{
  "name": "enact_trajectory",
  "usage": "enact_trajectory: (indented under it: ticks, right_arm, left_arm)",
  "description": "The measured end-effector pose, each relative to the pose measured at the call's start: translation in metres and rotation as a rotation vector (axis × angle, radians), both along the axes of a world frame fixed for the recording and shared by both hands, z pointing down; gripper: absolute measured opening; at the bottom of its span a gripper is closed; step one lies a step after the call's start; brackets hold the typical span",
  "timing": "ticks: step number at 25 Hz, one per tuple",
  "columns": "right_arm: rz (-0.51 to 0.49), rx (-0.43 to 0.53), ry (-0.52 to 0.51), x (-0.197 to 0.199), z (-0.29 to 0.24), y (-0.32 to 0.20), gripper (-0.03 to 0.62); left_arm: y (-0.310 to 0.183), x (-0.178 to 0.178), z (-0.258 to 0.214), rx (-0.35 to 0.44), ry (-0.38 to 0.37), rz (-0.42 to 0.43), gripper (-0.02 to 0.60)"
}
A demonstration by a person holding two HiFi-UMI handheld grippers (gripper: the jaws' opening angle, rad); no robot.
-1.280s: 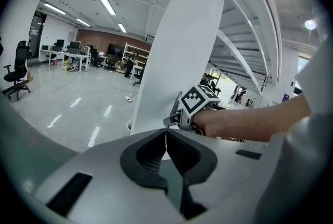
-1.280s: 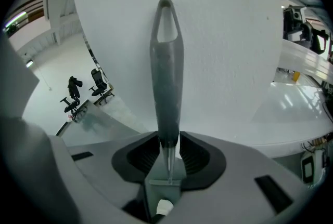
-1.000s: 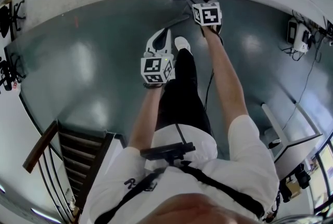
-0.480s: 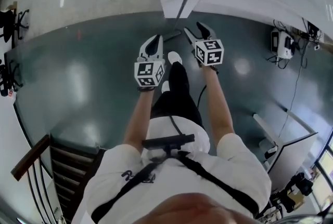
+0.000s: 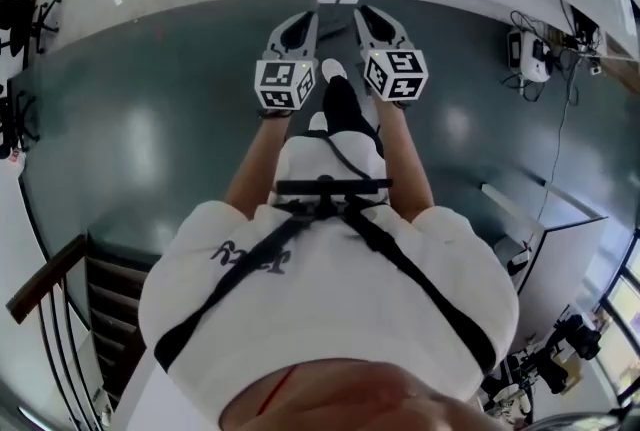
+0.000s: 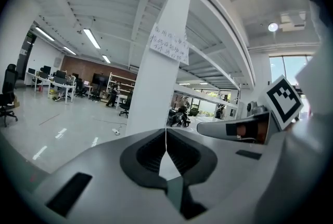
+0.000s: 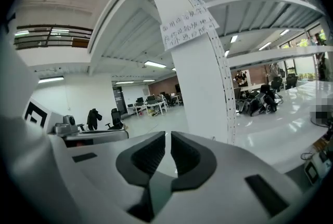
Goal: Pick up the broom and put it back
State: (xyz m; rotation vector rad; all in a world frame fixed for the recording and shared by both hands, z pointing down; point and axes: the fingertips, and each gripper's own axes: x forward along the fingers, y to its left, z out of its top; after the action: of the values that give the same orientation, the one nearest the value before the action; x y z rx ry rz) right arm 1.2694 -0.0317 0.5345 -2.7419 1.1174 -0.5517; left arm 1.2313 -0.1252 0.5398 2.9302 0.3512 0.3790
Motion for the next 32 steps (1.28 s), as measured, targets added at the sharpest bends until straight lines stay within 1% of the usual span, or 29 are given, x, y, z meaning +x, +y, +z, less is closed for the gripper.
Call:
enact_trajectory:
  ticks: [3, 6, 9, 11, 14, 17, 19, 21, 24, 26, 32]
  right_arm:
    - [0.051, 0.003, 0.062, -0.022, -0.022, 0.015, 0.008]
    - [0.112, 0.015, 0.069, -0.038, -0.032, 0.025, 0.008]
    - [0.139, 0.000, 0.075, -0.042, -0.040, 0.029, 0.008]
    - [0.133, -0.017, 0.108, -0.041, -0.050, 0.034, 0.008]
    - [0.091, -0.026, 0.150, -0.038, -0.065, 0.034, 0.008]
    - [0.054, -0.033, 0.152, -0.030, -0.071, 0.040, 0.008]
    - [0.047, -0.036, 0.157, -0.026, -0.079, 0.047, 0.008]
    - [0.051, -0.029, 0.170, -0.019, -0.089, 0.055, 0.008]
    - [0.084, -0.006, 0.170, -0.002, -0.098, 0.074, 0.008]
    - [0.100, 0.002, 0.167, 0.002, -0.099, 0.084, 0.008]
    - [0.091, -0.003, 0.160, 0.008, -0.094, 0.096, 0.008]
  left_arm:
    - [0.016, -0.022, -0.018, -0.006, 0.042, 0.021, 0.012]
    - [0.022, -0.040, -0.026, -0.016, 0.062, 0.033, 0.012]
    - [0.027, -0.044, -0.036, -0.008, 0.082, 0.047, 0.012]
    - [0.034, -0.041, -0.042, -0.009, 0.101, 0.046, 0.012]
    - [0.042, -0.031, -0.053, -0.003, 0.131, 0.031, 0.012]
    - [0.052, -0.016, -0.064, 0.006, 0.150, 0.019, 0.012]
    - [0.059, -0.008, -0.074, 0.012, 0.159, 0.021, 0.012]
    - [0.064, -0.001, -0.083, 0.011, 0.167, 0.019, 0.012]
    - [0.077, 0.012, -0.088, 0.006, 0.160, 0.027, 0.012]
    - [0.085, 0.014, -0.089, 0.008, 0.156, 0.039, 0.012]
    - [0.096, 0.024, -0.089, 0.003, 0.151, 0.045, 0.012]
